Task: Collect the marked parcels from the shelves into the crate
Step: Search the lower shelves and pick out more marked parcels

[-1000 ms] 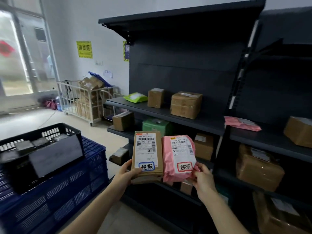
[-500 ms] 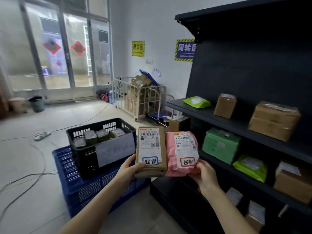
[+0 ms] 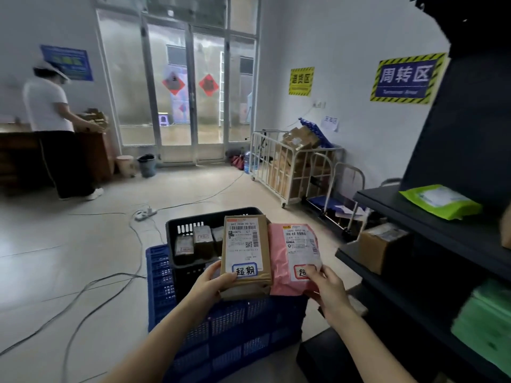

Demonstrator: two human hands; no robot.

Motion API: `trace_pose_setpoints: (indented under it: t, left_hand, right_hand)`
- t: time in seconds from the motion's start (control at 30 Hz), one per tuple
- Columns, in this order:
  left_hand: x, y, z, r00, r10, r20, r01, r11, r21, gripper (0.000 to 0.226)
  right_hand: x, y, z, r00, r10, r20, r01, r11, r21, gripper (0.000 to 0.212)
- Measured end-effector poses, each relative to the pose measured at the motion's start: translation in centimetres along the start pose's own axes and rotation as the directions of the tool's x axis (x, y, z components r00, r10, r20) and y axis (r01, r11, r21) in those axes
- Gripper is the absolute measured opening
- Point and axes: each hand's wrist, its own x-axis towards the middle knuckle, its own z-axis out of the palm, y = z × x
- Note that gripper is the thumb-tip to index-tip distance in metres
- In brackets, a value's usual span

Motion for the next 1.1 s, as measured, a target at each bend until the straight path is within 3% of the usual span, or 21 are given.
trace_pose_setpoints:
  t: [0.07, 0.23, 0.33, 0.77, 1.1]
  left_hand:
    - [2.5, 0.4, -1.0, 0.999, 0.004, -0.039, -0.003, 1.000, 0.013, 0.073]
    - [7.5, 1.4, -3.3, 0.994, 0.001, -0.110, 0.002, 0.999, 0.032, 0.043]
    - [9.9, 1.6, -4.6, 0.985, -0.040, -0.165, 0.047, 0.998, 0.037, 0.037]
    - [24.4, 0.6, -12.8, 0.969, -0.140, -0.202, 0.130, 0.989, -0.063, 0.065]
    - [36.0, -3.0, -15.5, 0.910, -0.313, -0.271, 0.293, 0.949, -0.112, 0.067]
  right_hand:
    - [3.5, -0.1, 1.0, 0.999, 0.009, 0.044, -0.009, 1.000, 0.004, 0.023]
    - [10.9, 0.4, 4.0, 0.994, 0.058, 0.097, -0.057, 0.998, -0.011, 0.023]
    - [14.4, 1.3, 5.5, 0.991, 0.074, 0.116, -0.071, 0.997, -0.028, 0.018]
    - [29.4, 4.8, 12.8, 0.988, 0.133, 0.074, -0.120, 0.981, -0.153, 0.016]
    - [40.2, 7.7, 13.6, 0.981, 0.137, -0.138, -0.175, 0.933, -0.314, 0.015]
